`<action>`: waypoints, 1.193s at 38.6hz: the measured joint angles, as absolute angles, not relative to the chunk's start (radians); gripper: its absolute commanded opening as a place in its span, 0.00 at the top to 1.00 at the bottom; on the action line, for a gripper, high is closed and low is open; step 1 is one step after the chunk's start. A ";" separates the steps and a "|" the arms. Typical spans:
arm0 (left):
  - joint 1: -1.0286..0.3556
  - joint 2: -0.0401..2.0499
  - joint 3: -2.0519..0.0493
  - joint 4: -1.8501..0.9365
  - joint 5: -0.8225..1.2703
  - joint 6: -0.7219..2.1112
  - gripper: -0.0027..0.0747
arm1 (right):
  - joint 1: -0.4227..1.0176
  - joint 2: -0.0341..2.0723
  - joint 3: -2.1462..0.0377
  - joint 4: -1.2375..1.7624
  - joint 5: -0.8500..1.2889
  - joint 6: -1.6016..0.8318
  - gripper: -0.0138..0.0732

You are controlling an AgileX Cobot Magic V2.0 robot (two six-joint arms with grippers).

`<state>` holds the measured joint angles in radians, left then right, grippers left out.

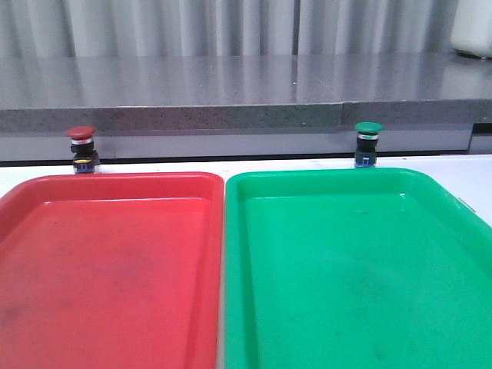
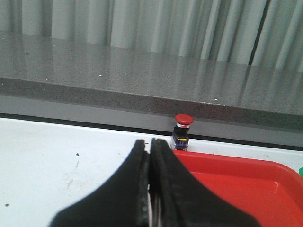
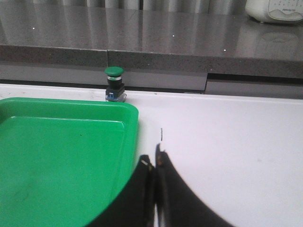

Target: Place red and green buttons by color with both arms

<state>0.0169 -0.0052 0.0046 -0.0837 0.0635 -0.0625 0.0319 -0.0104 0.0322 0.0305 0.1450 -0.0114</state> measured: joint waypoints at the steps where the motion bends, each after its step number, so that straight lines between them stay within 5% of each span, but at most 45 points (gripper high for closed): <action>1: 0.017 -0.005 0.005 -0.084 0.063 -0.062 0.99 | 0.032 -0.010 0.032 0.031 0.145 -0.011 0.92; 37: 0.017 -0.005 0.005 -0.084 0.059 -0.062 0.99 | 0.032 -0.010 0.032 0.031 0.140 -0.011 0.92; 46: 0.017 -0.005 -0.001 -0.084 -0.133 -0.062 0.99 | 0.032 -0.010 0.014 0.031 0.092 -0.011 0.92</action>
